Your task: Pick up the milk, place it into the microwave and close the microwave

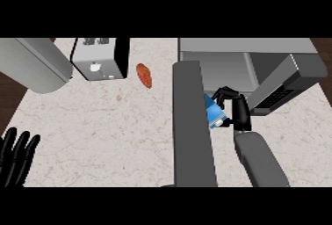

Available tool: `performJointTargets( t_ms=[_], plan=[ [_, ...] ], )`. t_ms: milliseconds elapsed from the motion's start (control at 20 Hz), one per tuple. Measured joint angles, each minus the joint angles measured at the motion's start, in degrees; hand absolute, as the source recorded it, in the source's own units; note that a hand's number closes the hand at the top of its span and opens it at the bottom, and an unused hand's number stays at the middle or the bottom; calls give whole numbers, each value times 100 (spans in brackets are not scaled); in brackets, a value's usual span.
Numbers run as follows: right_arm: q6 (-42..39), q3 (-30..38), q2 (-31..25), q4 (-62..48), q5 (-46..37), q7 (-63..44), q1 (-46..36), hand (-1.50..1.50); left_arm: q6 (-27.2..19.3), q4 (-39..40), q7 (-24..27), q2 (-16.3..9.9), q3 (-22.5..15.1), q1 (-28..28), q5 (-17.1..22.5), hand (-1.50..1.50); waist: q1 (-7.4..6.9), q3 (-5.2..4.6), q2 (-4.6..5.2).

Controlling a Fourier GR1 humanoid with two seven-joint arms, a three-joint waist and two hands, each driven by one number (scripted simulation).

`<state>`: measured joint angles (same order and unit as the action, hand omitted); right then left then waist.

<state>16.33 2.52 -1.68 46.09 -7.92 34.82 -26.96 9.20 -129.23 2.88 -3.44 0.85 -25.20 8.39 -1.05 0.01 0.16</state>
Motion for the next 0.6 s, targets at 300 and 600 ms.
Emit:
performJointTargets(
  t_ms=[300, 600],
  plan=[
    [339, 500, -386, -1532, -90, 3, -1297, 150, 58, 136, 62, 25, -6, 139, 0, -150, -117, 7, 54],
    [815, 819, -813, -2590, -201, 10, -2108, 150, 90, 212, -3, 3, -16, 300, 10, -150, -230, 13, 111]
  ],
)
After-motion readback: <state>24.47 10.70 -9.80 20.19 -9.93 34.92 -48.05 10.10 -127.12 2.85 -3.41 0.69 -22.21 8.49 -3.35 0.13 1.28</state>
